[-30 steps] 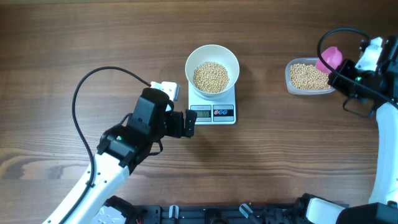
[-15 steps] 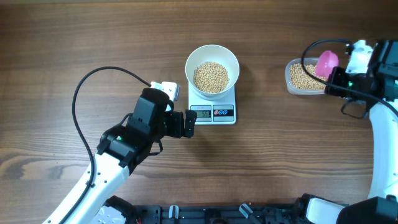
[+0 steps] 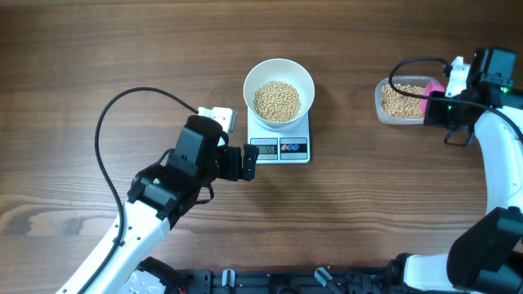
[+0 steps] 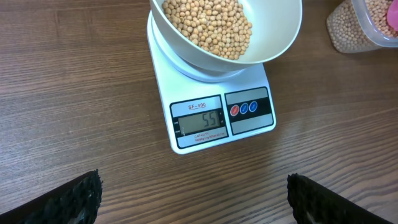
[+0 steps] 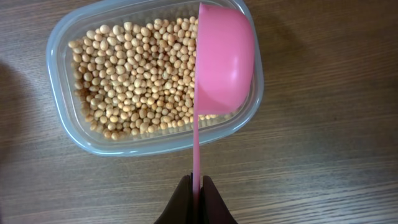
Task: Scoop item into bowl and weigh 150g on scale
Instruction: 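Carry the empty scoop back right to the soybean tub, then dip the pink scoop into the soybean tub again with the right gripper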
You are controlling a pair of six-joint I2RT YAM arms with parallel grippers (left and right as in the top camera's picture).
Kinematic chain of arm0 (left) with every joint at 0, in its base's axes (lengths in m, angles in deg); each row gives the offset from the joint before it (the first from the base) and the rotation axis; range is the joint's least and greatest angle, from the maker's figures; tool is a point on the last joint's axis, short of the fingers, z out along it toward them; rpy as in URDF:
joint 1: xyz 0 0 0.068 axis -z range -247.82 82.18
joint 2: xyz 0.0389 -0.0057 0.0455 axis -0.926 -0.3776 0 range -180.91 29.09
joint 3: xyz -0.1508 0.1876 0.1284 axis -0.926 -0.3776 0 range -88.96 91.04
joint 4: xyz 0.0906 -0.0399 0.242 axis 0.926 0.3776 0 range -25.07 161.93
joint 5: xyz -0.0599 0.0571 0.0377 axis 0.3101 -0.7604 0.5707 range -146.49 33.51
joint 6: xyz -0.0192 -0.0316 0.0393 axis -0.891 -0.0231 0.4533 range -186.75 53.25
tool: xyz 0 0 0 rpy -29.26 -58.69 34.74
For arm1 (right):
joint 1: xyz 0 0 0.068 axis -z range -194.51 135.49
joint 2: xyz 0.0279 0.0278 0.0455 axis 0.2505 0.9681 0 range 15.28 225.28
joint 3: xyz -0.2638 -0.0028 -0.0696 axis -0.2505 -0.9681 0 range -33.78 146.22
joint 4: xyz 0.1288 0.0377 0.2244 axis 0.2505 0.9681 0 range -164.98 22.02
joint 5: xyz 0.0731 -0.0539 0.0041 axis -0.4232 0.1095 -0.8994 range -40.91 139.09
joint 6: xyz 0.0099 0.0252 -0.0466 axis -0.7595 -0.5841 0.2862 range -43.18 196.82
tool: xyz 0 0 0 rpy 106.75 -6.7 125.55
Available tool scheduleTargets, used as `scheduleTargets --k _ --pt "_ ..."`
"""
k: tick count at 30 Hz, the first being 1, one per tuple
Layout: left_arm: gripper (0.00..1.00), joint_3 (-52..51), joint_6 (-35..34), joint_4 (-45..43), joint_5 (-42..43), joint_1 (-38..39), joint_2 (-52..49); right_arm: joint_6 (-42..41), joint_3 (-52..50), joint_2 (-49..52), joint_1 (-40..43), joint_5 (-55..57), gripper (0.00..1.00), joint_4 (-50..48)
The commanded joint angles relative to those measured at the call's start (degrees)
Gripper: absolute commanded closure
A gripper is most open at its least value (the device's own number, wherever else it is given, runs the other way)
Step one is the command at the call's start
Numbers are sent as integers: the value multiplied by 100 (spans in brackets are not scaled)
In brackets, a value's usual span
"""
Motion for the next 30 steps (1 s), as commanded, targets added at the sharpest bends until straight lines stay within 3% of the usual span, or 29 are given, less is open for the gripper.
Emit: scheduleTargets --k 1,8,22,30 --pt "0 17 114 -17 -55 -28 -17 -90 -42 240 -122 184 96 -52" --pt "0 17 114 -17 -55 -28 -17 -160 -42 741 -538 157 96 -55" --pt "0 17 114 -17 -55 -28 -17 212 -39 750 -570 -1349 95 258" --pt "0 17 114 -17 -55 -28 -17 385 -42 750 146 -2487 96 299"
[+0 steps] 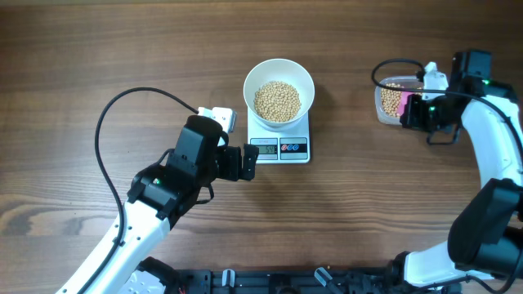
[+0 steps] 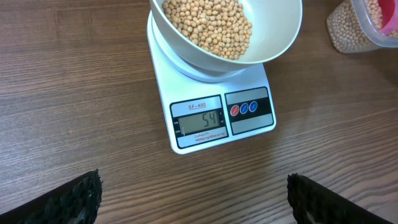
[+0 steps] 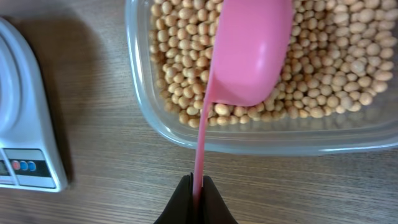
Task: Scoop item into bowl and weigh 150g on scale
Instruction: 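Dip the pink scoop into the soybean tub again with the right gripper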
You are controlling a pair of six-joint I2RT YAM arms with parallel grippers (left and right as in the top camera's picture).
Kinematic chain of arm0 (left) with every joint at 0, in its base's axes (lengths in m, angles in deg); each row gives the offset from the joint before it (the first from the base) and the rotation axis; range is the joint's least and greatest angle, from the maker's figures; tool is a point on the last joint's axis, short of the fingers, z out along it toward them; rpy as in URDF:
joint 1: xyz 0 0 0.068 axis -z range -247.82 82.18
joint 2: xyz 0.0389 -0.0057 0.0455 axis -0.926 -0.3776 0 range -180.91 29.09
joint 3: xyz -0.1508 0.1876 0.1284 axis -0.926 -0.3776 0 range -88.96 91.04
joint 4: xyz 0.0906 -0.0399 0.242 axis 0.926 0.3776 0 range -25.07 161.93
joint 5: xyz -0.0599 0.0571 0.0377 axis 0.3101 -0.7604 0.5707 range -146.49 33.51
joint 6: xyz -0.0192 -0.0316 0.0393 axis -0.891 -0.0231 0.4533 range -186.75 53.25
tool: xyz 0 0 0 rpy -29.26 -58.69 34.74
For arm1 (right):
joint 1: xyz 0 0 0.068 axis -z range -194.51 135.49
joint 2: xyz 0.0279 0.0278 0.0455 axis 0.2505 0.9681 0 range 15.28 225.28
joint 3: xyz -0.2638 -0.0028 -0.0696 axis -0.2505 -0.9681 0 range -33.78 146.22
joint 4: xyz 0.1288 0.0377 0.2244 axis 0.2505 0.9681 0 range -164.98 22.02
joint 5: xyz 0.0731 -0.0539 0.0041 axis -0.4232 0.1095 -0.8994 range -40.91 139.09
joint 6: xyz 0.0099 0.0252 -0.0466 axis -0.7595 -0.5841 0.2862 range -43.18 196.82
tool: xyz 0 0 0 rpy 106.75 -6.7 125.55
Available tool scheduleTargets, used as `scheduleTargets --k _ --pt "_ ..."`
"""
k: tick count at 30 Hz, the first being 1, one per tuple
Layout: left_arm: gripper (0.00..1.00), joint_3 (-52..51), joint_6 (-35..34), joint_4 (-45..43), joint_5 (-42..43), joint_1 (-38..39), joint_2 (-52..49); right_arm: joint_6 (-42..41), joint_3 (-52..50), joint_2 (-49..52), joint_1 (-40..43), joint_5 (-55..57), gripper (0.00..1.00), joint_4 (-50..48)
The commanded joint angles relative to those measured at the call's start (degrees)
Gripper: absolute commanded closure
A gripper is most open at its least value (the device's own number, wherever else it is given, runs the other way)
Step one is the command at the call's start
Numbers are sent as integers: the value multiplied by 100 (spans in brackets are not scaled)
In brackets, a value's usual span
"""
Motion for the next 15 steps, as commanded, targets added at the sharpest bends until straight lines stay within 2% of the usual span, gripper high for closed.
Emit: scheduleTargets --k 1,15 --pt "0 17 114 -17 -55 -28 -17 439 -42 111 365 -1224 96 63" --pt "0 17 114 -17 -55 -28 -17 584 -46 444 979 -2492 96 155"
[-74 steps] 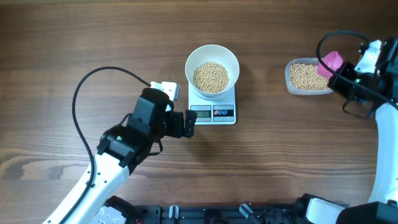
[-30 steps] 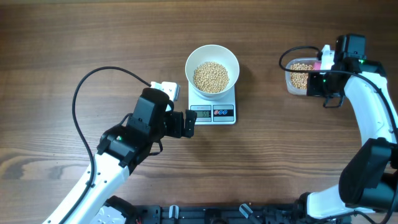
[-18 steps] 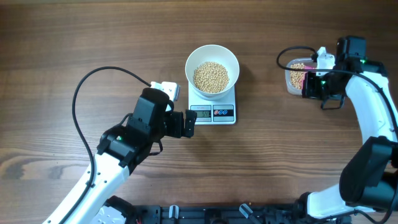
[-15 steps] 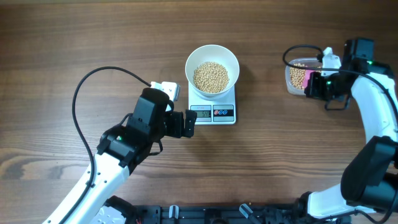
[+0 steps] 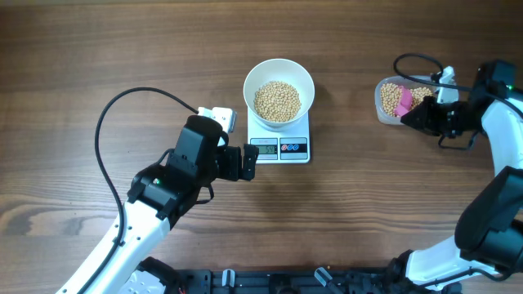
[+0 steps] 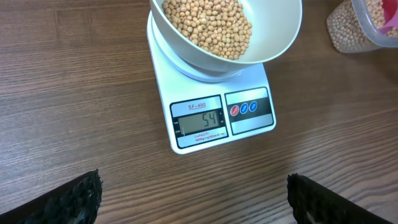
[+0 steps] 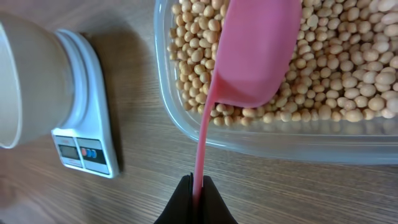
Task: Scoop item into bowl and weigh 150g on scale
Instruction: 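Dip the pink scoop into the soybean tub again with the right gripper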
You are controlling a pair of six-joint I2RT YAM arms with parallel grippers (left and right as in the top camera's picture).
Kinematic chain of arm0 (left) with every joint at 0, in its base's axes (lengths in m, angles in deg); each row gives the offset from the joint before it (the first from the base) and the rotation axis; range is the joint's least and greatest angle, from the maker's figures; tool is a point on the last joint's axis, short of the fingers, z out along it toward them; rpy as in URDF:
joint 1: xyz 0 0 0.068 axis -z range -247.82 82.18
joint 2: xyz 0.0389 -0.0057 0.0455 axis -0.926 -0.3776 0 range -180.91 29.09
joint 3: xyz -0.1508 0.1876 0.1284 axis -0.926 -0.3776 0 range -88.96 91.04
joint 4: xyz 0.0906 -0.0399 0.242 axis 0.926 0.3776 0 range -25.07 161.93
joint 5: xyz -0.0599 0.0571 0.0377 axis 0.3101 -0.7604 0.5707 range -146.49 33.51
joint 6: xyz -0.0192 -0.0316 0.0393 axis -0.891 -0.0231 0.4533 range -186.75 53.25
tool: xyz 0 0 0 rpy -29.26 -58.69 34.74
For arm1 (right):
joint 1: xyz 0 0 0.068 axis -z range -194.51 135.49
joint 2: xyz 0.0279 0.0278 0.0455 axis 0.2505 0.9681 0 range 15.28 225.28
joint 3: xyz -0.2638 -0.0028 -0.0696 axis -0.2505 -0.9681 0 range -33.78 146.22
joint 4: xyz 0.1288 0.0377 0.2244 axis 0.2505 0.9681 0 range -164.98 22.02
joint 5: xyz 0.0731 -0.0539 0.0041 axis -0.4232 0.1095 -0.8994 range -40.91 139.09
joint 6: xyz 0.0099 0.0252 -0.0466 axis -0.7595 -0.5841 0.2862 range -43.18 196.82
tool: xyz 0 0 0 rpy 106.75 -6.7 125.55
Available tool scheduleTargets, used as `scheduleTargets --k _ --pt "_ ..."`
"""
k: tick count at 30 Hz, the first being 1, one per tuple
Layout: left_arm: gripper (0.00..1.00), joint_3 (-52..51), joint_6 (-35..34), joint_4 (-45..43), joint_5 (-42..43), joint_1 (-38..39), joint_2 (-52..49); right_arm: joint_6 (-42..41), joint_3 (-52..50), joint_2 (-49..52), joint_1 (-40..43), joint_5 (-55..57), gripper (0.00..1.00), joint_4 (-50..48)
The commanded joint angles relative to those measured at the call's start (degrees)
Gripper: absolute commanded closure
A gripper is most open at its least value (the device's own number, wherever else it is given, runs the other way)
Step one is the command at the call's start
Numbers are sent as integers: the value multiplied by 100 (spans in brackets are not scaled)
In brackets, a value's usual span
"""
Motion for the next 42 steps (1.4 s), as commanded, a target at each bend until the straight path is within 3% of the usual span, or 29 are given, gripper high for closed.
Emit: scheduleTargets --k 1,13,22,32,35,42 --pt "0 17 114 -17 -55 -28 -17 142 -46 133 256 -769 96 0" --pt "0 17 114 -17 -55 -28 -17 219 -55 136 1152 -1534 96 153" --pt "0 17 114 -17 -55 -28 -17 269 -59 136 1853 -2745 96 684" --pt "0 17 114 -17 -55 -28 -17 83 -59 136 1908 -2691 96 979" --pt "0 17 114 -17 -55 -28 -17 -363 -59 136 1937 -1967 96 826" --pt "0 17 114 -17 -55 -28 -17 -251 -59 136 1937 -2527 96 857"
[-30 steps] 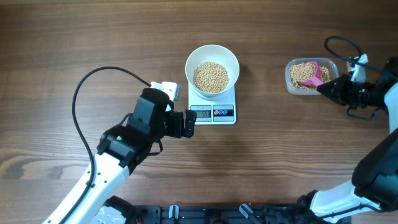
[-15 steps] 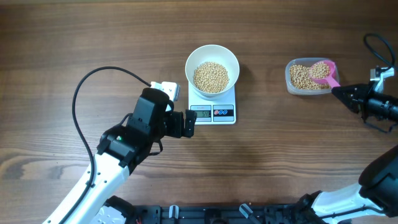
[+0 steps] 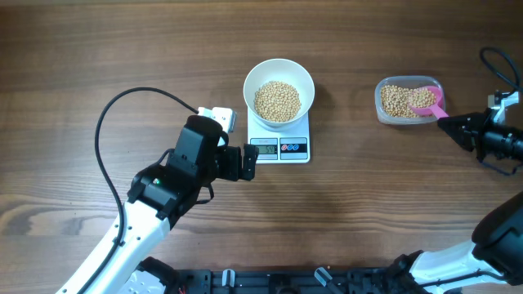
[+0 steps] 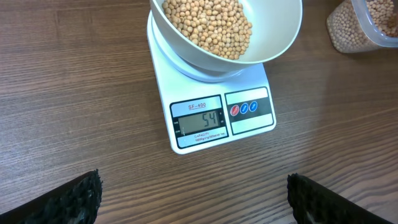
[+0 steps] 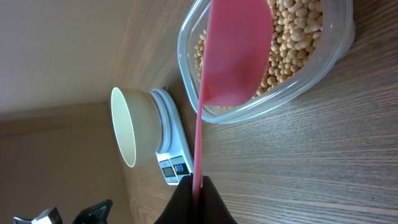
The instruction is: Scoop item into bowl and weigh 150g on scale
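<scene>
A white bowl (image 3: 279, 90) holding soybeans sits on the white scale (image 3: 279, 145); the display (image 4: 205, 121) reads 54. At the right stands a clear container (image 3: 409, 100) of soybeans. The pink scoop (image 3: 428, 101) rests with its cup in the container's right end. My right gripper (image 3: 452, 125) is shut on its handle, to the container's right. The right wrist view shows the scoop (image 5: 239, 56) from its back, so its contents are hidden. My left gripper (image 3: 248, 162) is open, empty, beside the scale's front left corner.
A black cable (image 3: 122, 106) loops over the table left of the scale. The left arm (image 3: 163, 188) fills the near left. The right arm (image 3: 502, 139) lies along the table's right edge. Bare wood lies between scale and container.
My right gripper has moved right, toward the table's edge, and rolled. The scoop's cup is now at the container's right end instead of its left part. The scale still reads 54.
The scoop was first held over the container's right end, with the scale reading 55. Then its cup was down among the beans at the left part, the scale at 54. Now the cup is at the right end. My left arm has not moved.
</scene>
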You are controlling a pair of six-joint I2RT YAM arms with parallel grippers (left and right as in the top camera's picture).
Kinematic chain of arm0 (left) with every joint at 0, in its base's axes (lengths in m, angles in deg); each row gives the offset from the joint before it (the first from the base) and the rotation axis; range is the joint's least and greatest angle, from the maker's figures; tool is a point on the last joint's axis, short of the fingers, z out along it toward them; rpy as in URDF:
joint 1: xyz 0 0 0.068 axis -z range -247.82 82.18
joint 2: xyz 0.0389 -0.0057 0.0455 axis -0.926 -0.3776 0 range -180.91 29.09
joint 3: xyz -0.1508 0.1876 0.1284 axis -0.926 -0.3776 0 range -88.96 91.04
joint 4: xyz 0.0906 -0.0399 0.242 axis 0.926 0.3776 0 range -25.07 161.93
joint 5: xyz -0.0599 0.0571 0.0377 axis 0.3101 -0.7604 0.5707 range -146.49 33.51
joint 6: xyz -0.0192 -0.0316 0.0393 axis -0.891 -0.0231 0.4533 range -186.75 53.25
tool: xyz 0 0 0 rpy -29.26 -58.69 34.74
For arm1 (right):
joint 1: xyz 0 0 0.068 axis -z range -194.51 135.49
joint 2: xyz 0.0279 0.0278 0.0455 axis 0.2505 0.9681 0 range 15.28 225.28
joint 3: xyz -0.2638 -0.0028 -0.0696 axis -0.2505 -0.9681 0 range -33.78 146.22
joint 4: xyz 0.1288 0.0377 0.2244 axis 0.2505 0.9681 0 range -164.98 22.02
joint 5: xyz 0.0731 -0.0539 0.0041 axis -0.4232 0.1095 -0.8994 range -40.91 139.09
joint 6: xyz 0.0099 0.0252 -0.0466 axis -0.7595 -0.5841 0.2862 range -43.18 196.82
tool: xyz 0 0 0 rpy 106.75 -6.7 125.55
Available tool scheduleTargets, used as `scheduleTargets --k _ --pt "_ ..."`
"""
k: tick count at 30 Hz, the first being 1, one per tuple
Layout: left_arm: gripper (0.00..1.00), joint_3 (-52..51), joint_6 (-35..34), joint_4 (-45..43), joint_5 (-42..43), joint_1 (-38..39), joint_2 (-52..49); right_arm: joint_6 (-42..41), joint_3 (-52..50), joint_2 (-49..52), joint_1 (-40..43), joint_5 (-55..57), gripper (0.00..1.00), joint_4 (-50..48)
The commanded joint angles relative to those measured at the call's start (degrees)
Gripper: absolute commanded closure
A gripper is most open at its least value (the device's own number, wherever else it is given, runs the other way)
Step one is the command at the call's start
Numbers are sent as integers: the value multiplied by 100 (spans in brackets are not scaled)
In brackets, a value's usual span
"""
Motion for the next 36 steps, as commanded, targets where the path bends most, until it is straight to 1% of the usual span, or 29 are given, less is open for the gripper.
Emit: scheduleTargets --k 1,5,7,10,14,20,22,24,31,34,35,36 --pt "0 17 114 -17 -55 -28 -17 74 -44 76 17 -378 96 31" --pt "0 17 114 -17 -55 -28 -17 118 -42 74 17 -533 96 118" --pt "0 17 114 -17 -55 -28 -17 590 -42 74 17 -911 96 308" --pt "0 17 114 -17 -55 -28 -17 761 -42 74 17 -953 96 468" --pt "0 17 114 -17 -55 -28 -17 1399 -42 74 17 -1587 96 807" --pt "0 17 114 -17 -55 -28 -17 1600 -42 74 11 -1766 96 1268" --pt "0 17 114 -17 -55 -28 -17 1742 -42 74 -94 -1978 96 1440" --pt "0 17 114 -17 -55 -28 -17 1891 -42 74 -444 -2175 96 1663" --pt "0 17 114 -17 -55 -28 -17 1792 -39 74 -1840 -2824 96 1580" --pt "0 17 114 -17 -55 -28 -17 988 -39 74 -2463 -2754 96 966" --pt "0 17 114 -17 -55 -28 -17 643 -39 74 -2662 -2614 96 680" --pt "0 17 114 -17 -55 -28 -17 116 -33 72 -2909 -2310 95 256"
